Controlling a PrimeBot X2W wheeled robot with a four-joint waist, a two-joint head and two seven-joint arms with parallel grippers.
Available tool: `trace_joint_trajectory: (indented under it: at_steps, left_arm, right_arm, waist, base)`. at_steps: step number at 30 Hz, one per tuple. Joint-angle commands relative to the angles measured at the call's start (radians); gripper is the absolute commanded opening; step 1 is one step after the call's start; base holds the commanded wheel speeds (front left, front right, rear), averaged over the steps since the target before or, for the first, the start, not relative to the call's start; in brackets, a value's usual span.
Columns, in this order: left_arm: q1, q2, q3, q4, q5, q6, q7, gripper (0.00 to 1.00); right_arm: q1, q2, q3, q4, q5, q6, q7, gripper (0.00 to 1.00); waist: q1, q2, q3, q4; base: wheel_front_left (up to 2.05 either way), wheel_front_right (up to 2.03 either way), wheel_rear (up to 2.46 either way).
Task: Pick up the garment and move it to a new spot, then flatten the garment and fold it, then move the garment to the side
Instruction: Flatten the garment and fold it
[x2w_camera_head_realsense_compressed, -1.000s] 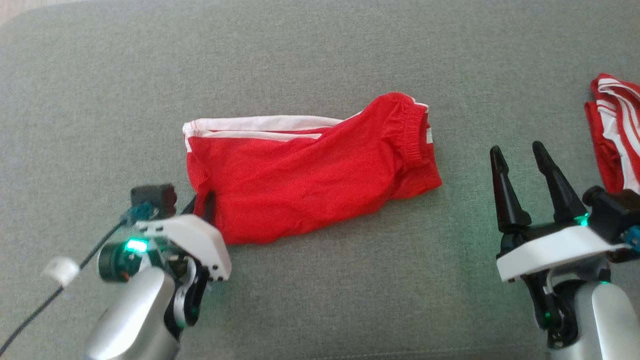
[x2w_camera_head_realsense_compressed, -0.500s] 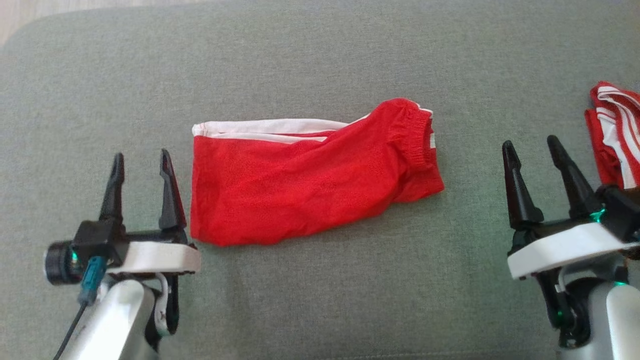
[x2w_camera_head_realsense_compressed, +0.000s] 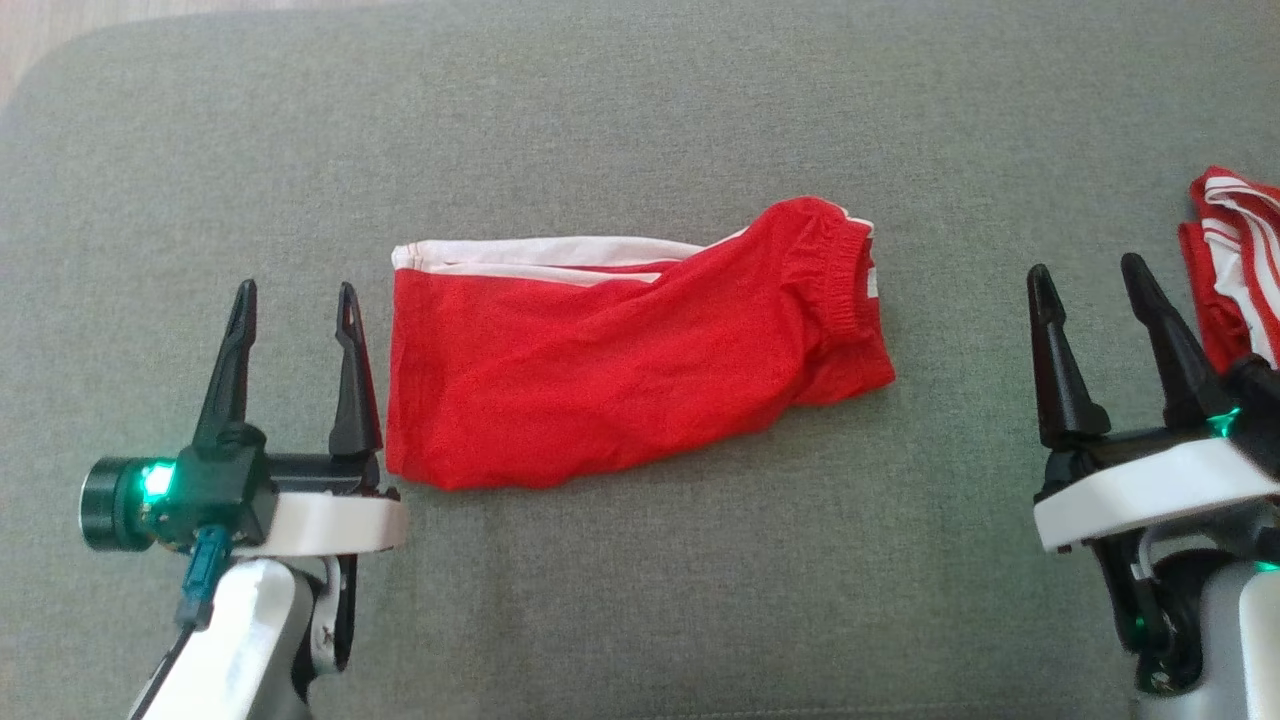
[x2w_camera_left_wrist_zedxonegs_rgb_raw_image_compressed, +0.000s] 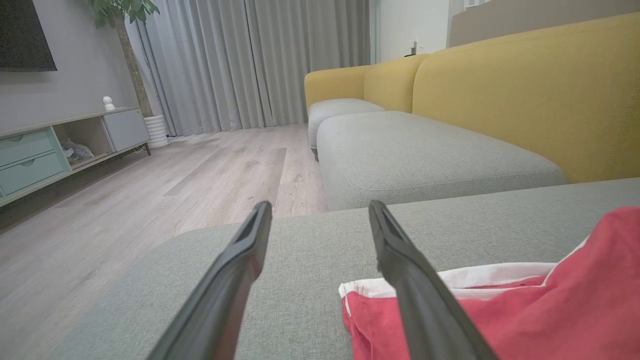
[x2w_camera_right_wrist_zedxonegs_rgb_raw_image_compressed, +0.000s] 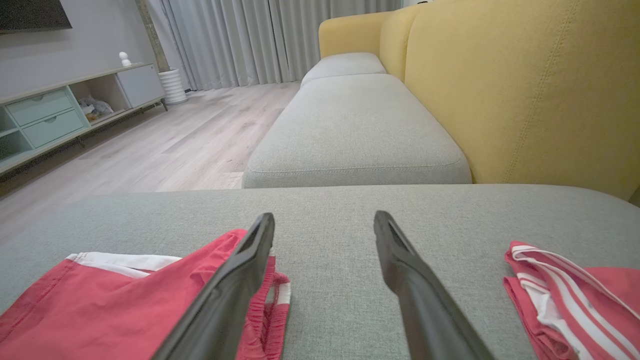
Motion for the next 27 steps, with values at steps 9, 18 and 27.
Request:
trace_joint_trajectory:
  at_steps: [9, 18, 27]
  left_arm:
    - [-0.036, 0.012, 0.014, -0.041, 0.001, -0.003, -0.003, 1.00]
    - [-0.080, -0.042, -0.025, -0.019, 0.009, -0.029, -0.007, 1.00]
    - [-0.094, -0.080, -0.019, -0.009, 0.021, -0.048, -0.010, 1.00]
  right_arm:
    - [-0.031, -0.004, 0.032, 0.008, -0.014, -0.002, 0.036, 1.00]
    - [-0.194, -0.032, 0.151, 0.211, -0.017, -0.002, 0.045, 1.00]
    - [-0.207, -0.052, 0.082, 0.369, -0.068, -0.002, 0.109, 1.00]
  waist:
    - [0.0000, 0.0000, 0.024, 0.047]
    - [0.0000, 0.0000, 0.064, 0.133]
    - [0.0000, 0.0000, 0.074, 0.169]
  base:
    - [0.00, 0.00, 0.00]
    - [0.00, 0.00, 0.00]
    - [0.00, 0.00, 0.00]
